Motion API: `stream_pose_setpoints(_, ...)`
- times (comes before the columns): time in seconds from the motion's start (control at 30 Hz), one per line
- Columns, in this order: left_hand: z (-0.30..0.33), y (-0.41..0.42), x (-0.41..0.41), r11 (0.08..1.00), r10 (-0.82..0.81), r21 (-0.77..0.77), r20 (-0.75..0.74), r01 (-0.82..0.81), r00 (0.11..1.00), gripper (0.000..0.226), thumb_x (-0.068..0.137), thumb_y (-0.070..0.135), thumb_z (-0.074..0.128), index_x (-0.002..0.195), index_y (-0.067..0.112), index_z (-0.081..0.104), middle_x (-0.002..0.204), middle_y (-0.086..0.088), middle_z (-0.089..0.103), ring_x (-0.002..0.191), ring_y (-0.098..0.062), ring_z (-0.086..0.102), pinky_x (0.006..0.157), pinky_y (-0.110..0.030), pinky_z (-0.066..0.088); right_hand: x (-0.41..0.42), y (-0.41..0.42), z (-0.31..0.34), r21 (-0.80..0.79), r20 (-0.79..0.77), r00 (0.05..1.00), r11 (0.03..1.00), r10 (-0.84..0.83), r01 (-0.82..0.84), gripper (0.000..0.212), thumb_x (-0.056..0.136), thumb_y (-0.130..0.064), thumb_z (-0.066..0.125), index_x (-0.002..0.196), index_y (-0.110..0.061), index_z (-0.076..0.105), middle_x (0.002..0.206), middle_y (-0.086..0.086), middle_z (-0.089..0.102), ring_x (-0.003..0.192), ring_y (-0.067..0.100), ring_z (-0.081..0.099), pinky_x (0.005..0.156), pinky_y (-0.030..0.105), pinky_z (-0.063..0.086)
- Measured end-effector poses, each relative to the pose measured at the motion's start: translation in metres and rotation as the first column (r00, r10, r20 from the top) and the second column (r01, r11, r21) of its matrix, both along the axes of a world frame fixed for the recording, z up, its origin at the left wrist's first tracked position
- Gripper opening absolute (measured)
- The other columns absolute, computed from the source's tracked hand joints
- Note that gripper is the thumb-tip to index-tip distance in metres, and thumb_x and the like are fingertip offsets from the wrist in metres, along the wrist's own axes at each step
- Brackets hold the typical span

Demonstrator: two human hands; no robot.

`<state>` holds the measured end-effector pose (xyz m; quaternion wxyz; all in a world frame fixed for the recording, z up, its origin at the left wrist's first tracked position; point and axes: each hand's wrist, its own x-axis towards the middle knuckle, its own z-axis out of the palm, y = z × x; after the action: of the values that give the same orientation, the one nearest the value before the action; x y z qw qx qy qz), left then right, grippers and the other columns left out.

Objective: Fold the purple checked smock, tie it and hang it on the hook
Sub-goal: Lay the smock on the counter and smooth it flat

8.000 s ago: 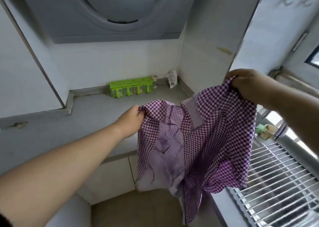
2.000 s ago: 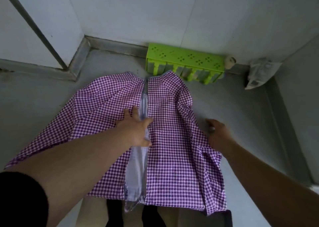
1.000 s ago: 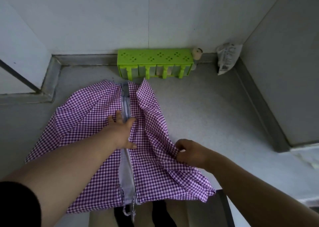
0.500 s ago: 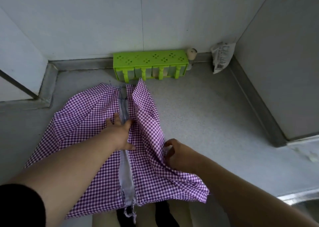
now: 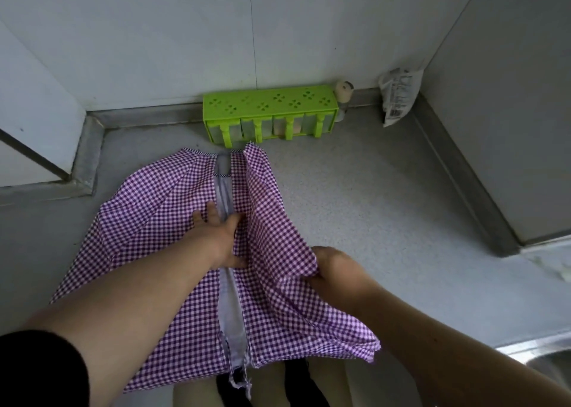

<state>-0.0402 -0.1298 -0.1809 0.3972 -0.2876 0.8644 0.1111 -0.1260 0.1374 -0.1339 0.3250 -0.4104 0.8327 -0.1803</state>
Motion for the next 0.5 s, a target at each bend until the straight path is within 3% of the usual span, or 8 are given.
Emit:
stream_pose_setpoints(0.1,-0.006,-0.003,-0.002,0.999,0.025,0.020,-0.029,-0.025,0.999,0.119,0.078,0.073,0.073,0.159,0.054,-0.012,0.168,-0.014,-0.034,0.153,-0.056,-0.022,0.120,-0.077,0.016,-0.017,-0.013,0.037,-0.103,0.040,0.987,0.982,-0.153,0.156,0.026,0.102,-0.033,0.052,0.127,-0.032,0.062,0.121,-0.015,0.067,0.107,0.007,0.062,0.099,0.029,0.049)
stream_pose_setpoints(0.2,-0.044,-0.018,0.002,0.995,-0.095,-0.033,-0.047,0.093,0.994,0.140,0.042,0.110,0.052,0.152,0.062,-0.019,0.174,-0.008,-0.020,0.149,-0.061,-0.025,0.111,-0.087,0.010,-0.028,-0.040,0.073,-0.284,0.251,0.900,0.862,-0.356,0.420,0.019,0.103,-0.036,0.052,0.117,-0.032,0.063,0.110,-0.023,0.067,0.099,0.000,0.065,0.091,0.024,0.051)
stream_pose_setpoints(0.27,-0.075,-0.030,0.002,0.991,-0.126,-0.059,-0.065,0.122,0.990,0.145,0.030,0.117,0.035,0.151,0.062,-0.022,0.176,-0.004,-0.014,0.149,-0.063,-0.024,0.108,-0.087,0.005,-0.031,-0.053,0.086,-0.310,0.420,0.849,0.829,-0.321,0.467,0.030,0.101,-0.043,0.051,0.128,-0.030,0.057,0.120,-0.018,0.066,0.109,0.004,0.064,0.098,0.030,0.051)
stream_pose_setpoints(0.3,-0.083,-0.033,0.001,0.991,-0.125,-0.058,-0.052,0.122,0.991,0.141,0.034,0.116,0.033,0.151,0.061,-0.024,0.176,-0.004,-0.016,0.149,-0.062,-0.024,0.110,-0.086,0.002,-0.029,-0.056,0.087,-0.276,0.449,0.860,0.878,-0.243,0.392,0.042,0.100,-0.044,0.052,0.139,-0.029,0.048,0.130,-0.015,0.061,0.118,0.009,0.060,0.103,0.034,0.048)
stream_pose_setpoints(0.37,-0.071,-0.029,-0.001,0.991,-0.129,-0.049,-0.054,0.126,0.990,0.134,0.041,0.108,0.033,0.150,0.058,-0.026,0.175,-0.004,-0.018,0.151,-0.059,-0.023,0.112,-0.085,0.002,-0.021,-0.052,0.073,-0.082,0.373,0.927,0.994,-0.042,0.078,0.068,0.093,-0.040,0.059,0.151,-0.029,0.026,0.145,-0.004,0.050,0.129,0.019,0.052,0.106,0.039,0.047)
stream_pose_setpoints(0.43,-0.064,-0.026,0.000,0.993,-0.109,-0.053,-0.068,0.105,0.992,0.138,0.041,0.107,0.037,0.152,0.055,-0.025,0.175,-0.001,-0.015,0.152,-0.059,-0.020,0.113,-0.083,0.009,-0.017,-0.039,0.050,0.229,0.242,0.964,0.958,0.113,-0.170,0.072,0.093,-0.032,0.062,0.154,-0.028,0.023,0.148,0.005,0.050,0.129,0.026,0.055,0.105,0.042,0.051)
stream_pose_setpoints(0.5,-0.044,-0.019,0.003,0.996,-0.077,-0.042,-0.062,0.074,0.995,0.147,0.049,0.102,0.052,0.157,0.042,-0.027,0.173,-0.012,-0.025,0.153,-0.057,-0.021,0.119,-0.078,0.012,-0.020,-0.024,0.033,0.428,0.227,0.965,0.877,0.131,-0.220,0.053,0.103,-0.034,0.049,0.153,-0.023,0.037,0.149,0.005,0.052,0.132,0.027,0.054,0.113,0.042,0.043)
